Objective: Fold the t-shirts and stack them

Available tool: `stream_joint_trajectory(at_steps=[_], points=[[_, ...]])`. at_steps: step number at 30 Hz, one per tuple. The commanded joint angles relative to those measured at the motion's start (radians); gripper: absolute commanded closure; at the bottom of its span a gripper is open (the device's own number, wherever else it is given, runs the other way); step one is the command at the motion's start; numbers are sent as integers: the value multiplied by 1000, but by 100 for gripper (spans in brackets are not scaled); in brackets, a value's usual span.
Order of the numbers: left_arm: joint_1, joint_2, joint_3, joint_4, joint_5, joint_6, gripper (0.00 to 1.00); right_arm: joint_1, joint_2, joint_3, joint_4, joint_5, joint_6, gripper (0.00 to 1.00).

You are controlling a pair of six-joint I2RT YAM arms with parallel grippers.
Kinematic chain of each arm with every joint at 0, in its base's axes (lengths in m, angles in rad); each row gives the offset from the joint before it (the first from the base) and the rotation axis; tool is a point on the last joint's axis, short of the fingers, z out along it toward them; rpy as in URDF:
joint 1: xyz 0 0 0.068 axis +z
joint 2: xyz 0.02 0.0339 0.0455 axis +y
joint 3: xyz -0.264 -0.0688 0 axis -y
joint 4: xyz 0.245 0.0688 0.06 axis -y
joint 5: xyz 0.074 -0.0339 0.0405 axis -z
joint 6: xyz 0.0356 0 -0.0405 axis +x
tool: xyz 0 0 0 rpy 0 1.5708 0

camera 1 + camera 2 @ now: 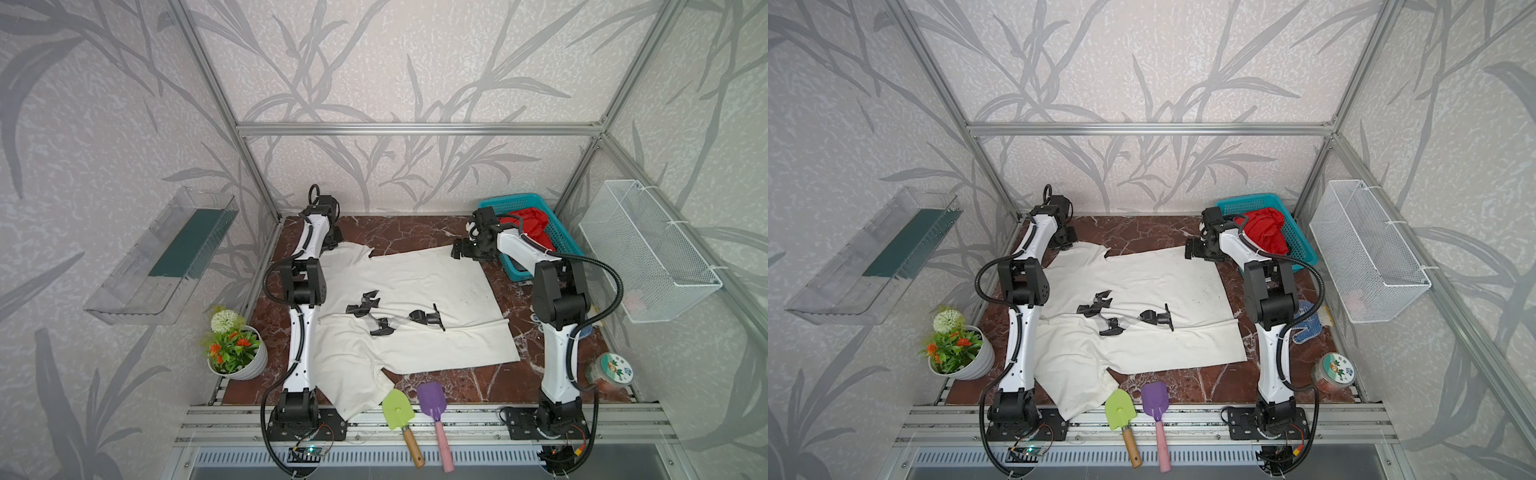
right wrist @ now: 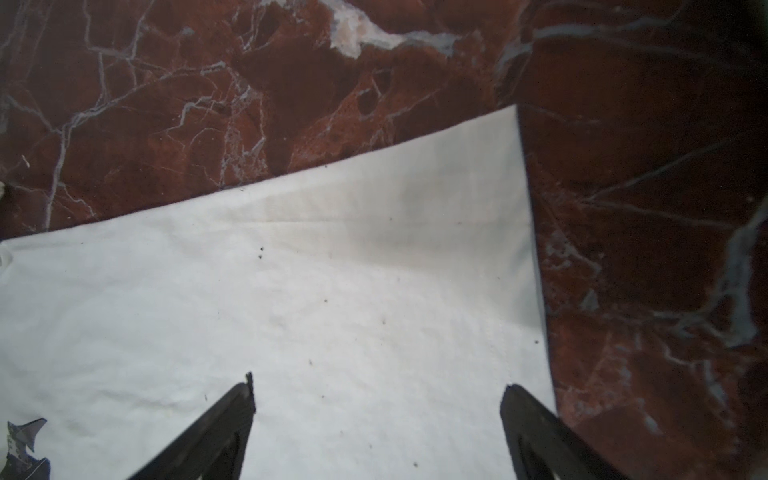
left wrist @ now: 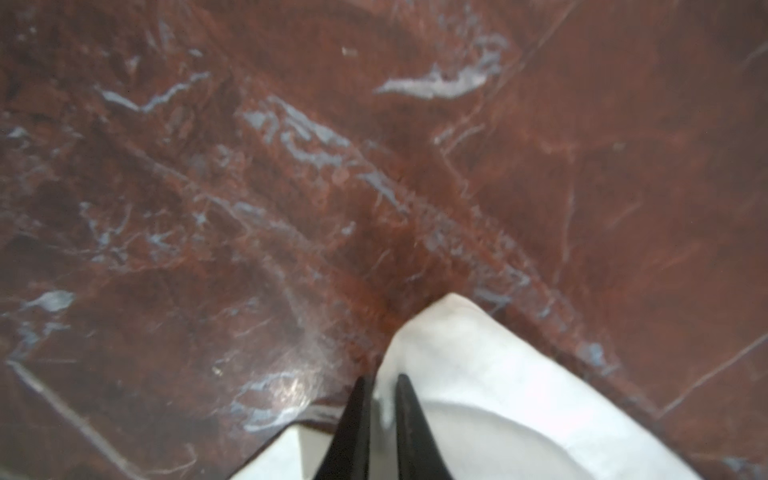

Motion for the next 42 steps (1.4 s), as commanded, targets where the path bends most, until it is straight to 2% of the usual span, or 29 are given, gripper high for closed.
stream_joint_trajectory(at_steps=[1,4,8,12,18,23,27,32,36,40,42], points=[[3,20,-68,-123,-24,31,92,-5,-19,-6,-5,-17,5,7],[6,20,-63,-161,-49,16,100,-5,-27,-14,-3,-17,3,7],[20,-45,-151,-131,-64,20,100,-7,-23,-2,-17,29,5,7],[33,-125,-258,-59,-24,17,100,-7,13,56,-44,91,7,9],[41,-223,-380,7,-30,7,100,-7,123,195,-69,134,42,21],[53,-285,-466,55,11,11,100,-7,232,318,-106,160,49,32],[56,-284,-464,60,63,20,100,-6,300,414,-152,190,48,34],[56,-300,-478,73,81,34,100,-7,330,442,-148,207,46,34],[58,-340,-508,109,77,37,95,-12,353,479,-163,210,42,36],[60,-378,-522,155,81,25,84,-14,383,533,-199,193,39,50],[61,-385,-516,168,74,20,79,-13,393,550,-208,190,35,53]])
